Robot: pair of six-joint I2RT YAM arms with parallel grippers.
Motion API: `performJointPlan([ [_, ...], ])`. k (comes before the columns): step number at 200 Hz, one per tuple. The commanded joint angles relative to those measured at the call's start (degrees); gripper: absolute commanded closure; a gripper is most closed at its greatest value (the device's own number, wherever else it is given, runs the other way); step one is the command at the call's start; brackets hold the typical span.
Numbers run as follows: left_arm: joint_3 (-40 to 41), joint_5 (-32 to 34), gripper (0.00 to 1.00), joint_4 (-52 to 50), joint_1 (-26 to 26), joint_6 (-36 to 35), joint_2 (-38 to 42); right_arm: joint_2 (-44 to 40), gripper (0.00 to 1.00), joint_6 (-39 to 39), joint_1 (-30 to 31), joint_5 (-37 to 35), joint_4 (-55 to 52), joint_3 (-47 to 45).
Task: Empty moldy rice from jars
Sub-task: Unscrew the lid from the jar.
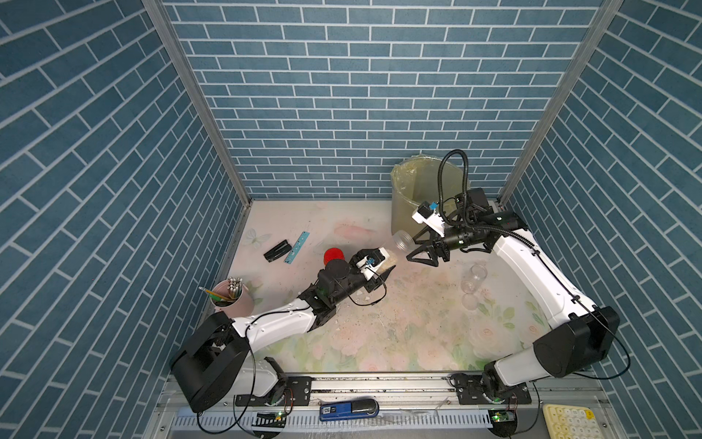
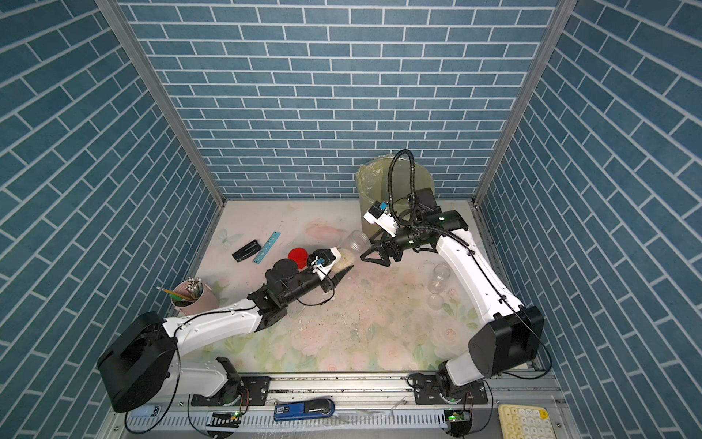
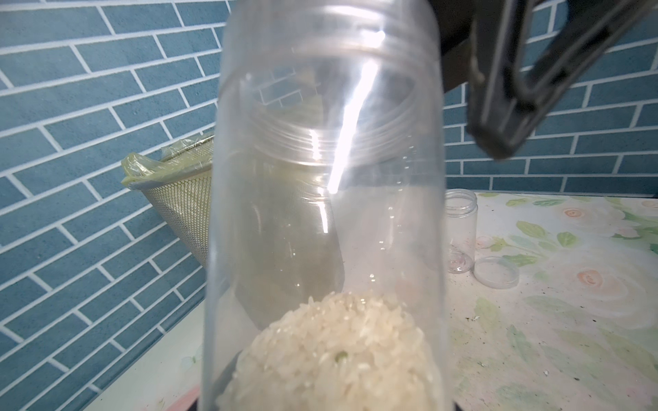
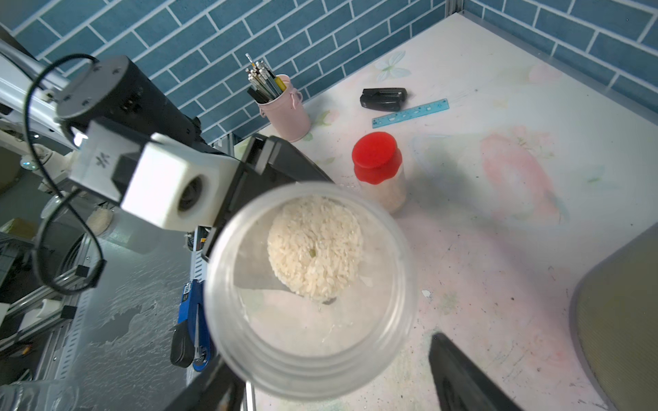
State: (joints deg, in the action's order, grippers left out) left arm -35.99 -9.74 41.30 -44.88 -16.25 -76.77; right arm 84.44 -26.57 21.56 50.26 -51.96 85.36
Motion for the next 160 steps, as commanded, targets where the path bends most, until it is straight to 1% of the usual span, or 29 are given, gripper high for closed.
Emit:
performJointPlan([
  [1,-1.47,-0.18,0.7,3.62,0.41,0.38,0.17,-5.23,0.16,2.83,-0.92,-4.67,6.76,-2.85],
  [15,-1.09,0.69,0.7,3.85,0.41,0.09,0.22,-7.28,0.16,9.04,-1.55,-7.56,9.69,-4.38],
  [34,-0.37,2.67,0.7,5.3,0.41,-0.7,0.07,-8.77,0.16,16.92,-1.78,-7.39,8.8,-4.63],
  [46,-0.19,4.1,0.7,6.38,0.32,-1.38,-0.62,-10.12,0.17,23.6,-1.79,-7.75,8.73,-5.01],
  [59,-0.26,5.42,0.7,6.9,-0.05,-2.45,-1.57,-11.86,0.19,34.67,-1.78,-13.58,8.82,-5.05],
  [74,-0.99,7.53,0.7,7.48,-1.03,-4.62,-3.25,-12.16,0.2,46.78,-1.76,-19.75,3.83,-2.54],
  [85,-2.1,9.34,0.7,7.44,-2.19,-7.02,-4.86,-12.02,0.21,54.62,-1.78,-19.91,0.71,-1.26],
  [102,-3.79,11.23,0.7,7.85,-3.81,-10.19,-7.84,-14.37,0.22,64.37,-1.39,-20.43,1.2,-2.73],
  [109,-3.75,11.66,0.7,8.26,-4.27,-11.28,-9.08,-15.5,0.21,67.17,-1.43,-22.82,0.05,-2.64],
  [113,-5.29,11.94,0.7,8.55,-4.55,-11.65,-9.69,-15.82,0.21,67.9,-1.43,-23.91,-0.79,-2.06],
  [126,-6.24,12.1,0.7,9.76,-4.86,-12.04,-11.46,-15.56,0.21,70.43,-1.43,-25.64,-4.34,0.08],
  [146,-7.62,11.61,0.7,11.27,-5.57,-11.8,-13.3,-15.44,0.19,76.46,-1.44,-24.7,-3.43,-1.81],
  [160,-8.97,11.77,0.7,11.74,-6.9,-12.76,-14.54,-15.58,0.19,79.19,-1.39,-25.9,-2.82,-3.61],
])
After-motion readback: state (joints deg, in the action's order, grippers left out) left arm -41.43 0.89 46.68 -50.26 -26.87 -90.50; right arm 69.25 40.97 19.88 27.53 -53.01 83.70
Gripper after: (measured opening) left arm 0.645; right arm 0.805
